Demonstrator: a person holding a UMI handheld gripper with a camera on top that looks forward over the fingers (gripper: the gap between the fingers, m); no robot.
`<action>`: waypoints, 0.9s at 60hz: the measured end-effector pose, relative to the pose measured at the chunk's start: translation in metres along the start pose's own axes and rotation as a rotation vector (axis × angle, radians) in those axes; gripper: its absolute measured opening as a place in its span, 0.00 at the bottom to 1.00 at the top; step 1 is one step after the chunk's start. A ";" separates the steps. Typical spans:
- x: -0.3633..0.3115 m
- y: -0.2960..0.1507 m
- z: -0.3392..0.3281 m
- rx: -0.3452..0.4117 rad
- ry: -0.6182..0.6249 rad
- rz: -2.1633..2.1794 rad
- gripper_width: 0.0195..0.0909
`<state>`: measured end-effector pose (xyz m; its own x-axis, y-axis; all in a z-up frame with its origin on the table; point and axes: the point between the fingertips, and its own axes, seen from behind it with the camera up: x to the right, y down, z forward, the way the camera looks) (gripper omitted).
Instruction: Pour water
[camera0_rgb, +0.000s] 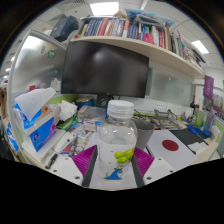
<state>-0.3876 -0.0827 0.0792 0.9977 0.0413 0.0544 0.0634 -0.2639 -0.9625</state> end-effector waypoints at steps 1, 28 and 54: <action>0.000 -0.001 -0.001 0.003 0.010 -0.005 0.57; -0.014 -0.032 0.010 0.052 -0.076 0.158 0.31; -0.061 -0.129 0.058 -0.082 -0.312 1.026 0.31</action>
<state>-0.4585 0.0050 0.1844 0.5260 0.0047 -0.8505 -0.7871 -0.3762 -0.4888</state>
